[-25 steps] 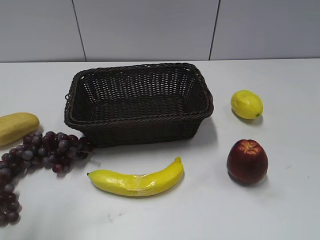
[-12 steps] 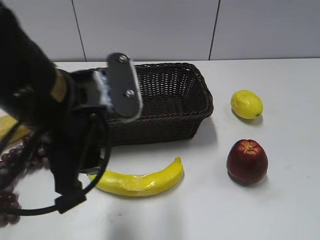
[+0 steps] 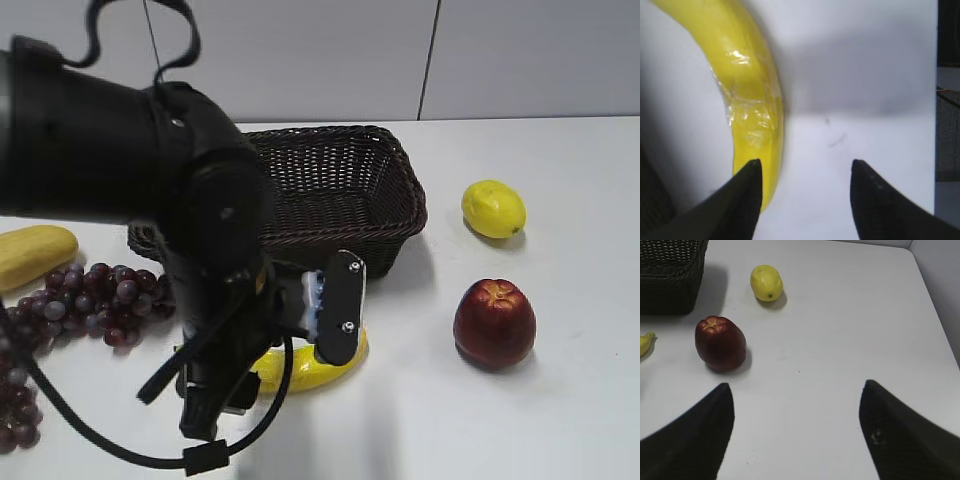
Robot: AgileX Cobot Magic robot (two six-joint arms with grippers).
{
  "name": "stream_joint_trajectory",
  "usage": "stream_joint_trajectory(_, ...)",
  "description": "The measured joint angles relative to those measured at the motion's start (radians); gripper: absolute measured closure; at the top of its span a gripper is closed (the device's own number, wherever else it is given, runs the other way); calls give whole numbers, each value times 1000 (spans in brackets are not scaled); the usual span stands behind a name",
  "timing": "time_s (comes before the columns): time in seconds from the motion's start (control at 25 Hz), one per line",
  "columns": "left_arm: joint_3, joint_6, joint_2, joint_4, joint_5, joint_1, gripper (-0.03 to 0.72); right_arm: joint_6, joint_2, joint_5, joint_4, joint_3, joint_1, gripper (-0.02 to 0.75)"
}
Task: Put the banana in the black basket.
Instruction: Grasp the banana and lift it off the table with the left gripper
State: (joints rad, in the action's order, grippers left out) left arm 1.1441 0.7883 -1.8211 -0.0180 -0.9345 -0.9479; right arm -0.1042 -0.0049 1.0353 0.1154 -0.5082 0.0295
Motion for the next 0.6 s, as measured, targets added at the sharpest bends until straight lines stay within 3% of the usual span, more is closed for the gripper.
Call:
stream_joint_trajectory(0.32,36,22,-80,18,163,2,145,0,0,0,0,0,0,146)
stream_joint_trajectory(0.6,36,30,-142,47,185,35,145,0,0,0,0,0,0,146)
